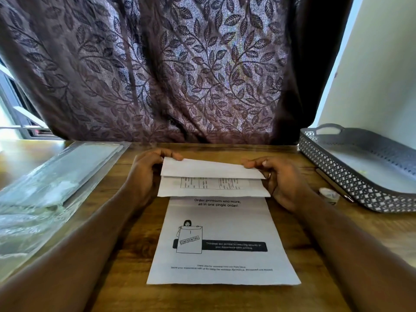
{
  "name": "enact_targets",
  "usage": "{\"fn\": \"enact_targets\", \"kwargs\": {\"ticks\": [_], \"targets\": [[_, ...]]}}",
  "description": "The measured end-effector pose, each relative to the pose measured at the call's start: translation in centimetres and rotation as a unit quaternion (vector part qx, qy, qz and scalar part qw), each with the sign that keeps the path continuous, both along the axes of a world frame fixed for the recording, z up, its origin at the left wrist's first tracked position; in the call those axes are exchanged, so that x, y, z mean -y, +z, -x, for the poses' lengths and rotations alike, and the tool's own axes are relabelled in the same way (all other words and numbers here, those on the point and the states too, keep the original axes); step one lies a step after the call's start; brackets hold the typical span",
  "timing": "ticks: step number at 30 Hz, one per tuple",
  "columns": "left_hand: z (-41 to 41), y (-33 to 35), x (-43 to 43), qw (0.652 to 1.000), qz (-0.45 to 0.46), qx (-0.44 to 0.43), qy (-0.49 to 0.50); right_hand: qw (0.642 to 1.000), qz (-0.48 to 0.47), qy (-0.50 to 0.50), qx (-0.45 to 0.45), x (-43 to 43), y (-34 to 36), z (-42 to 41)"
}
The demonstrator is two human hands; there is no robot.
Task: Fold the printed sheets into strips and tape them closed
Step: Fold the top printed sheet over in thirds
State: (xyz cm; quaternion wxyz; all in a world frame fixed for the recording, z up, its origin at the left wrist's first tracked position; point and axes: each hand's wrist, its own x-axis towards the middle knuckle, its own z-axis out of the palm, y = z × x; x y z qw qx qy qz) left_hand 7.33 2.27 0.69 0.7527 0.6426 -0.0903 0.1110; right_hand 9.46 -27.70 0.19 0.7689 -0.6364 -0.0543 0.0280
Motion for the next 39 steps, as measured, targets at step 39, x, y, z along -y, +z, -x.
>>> {"fn": "enact_targets", "kwargs": {"ticks": [39], "targets": [[0.8,1.0,2.0,0.908,-0.347,0.189,0.135,0.764,0.538,-0.162,0.316,-2.3,2.0,1.6]]}}
